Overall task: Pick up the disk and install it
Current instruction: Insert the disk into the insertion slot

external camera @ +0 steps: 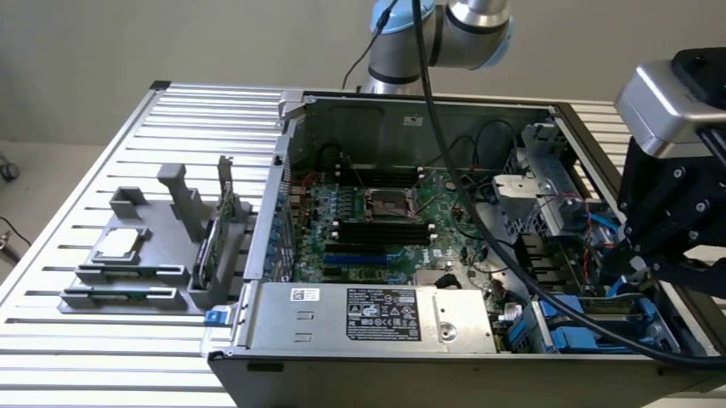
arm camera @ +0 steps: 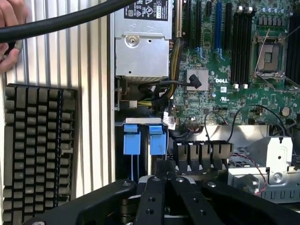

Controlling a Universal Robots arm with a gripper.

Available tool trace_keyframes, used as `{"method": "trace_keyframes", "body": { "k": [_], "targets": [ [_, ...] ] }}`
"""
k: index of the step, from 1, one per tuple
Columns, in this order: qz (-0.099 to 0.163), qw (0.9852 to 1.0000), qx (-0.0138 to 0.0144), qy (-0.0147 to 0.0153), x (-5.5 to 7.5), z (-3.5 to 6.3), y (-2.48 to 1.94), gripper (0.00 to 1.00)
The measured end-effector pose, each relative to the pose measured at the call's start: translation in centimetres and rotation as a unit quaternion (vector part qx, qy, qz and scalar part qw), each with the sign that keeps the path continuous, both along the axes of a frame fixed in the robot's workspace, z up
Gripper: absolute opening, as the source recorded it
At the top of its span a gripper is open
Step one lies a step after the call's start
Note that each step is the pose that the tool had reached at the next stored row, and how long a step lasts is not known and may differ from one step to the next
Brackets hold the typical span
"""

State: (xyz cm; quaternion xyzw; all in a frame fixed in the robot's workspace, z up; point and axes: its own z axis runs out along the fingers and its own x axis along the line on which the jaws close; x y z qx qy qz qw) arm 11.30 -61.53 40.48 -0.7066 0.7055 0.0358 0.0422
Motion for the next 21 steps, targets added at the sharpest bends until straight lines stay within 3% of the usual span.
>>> {"method": "trace_keyframes", "body": {
  "k": [21],
  "targets": [
    [0.004,1.0000,-0.0001,-0.0001,1.9,-3.80,0.10,0.11]
  ]
}}
